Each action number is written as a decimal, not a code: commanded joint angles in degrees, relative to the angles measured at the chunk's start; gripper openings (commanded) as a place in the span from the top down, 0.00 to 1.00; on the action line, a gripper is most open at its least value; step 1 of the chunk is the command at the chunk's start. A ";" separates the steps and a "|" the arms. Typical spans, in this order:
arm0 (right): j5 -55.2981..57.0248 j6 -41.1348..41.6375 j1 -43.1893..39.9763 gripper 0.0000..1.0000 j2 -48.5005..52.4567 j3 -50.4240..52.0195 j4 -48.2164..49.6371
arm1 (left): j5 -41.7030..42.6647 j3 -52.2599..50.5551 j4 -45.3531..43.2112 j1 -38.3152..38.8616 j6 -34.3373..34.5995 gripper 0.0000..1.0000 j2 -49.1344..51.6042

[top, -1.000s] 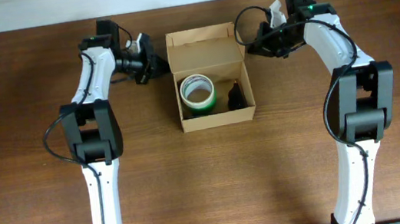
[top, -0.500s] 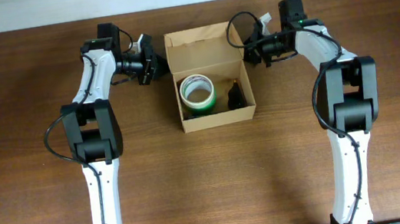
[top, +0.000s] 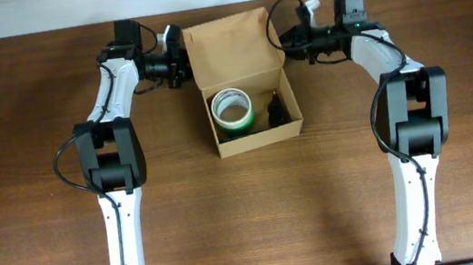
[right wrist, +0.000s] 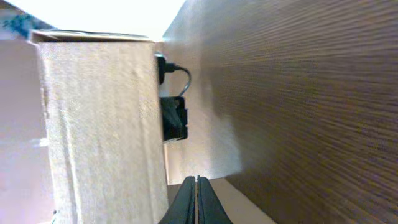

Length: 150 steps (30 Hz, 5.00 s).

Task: Pack container
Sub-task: 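Grip the lid flap edges with both grippers and lift it upright, then swing the lid forward over the box opening with both grippers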

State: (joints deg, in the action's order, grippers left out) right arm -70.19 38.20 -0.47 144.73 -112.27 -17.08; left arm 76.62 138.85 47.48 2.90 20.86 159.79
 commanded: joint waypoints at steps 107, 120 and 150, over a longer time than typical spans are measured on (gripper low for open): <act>58.86 -38.71 14.38 0.96 -17.35 -23.15 -73.35 | -69.35 40.06 49.22 18.49 -18.05 0.98 -5.05; 60.63 -38.84 14.45 0.96 -19.15 -23.17 -76.30 | -75.01 37.24 49.22 18.47 -18.78 0.98 -13.97; 64.39 -37.09 20.98 0.96 -28.98 -10.36 -68.17 | -80.63 -18.71 41.62 22.14 -20.46 0.98 -44.96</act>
State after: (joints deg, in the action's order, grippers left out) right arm -4.58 0.27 20.71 115.79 -125.75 -86.37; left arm -6.24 122.56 90.24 24.23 1.28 114.91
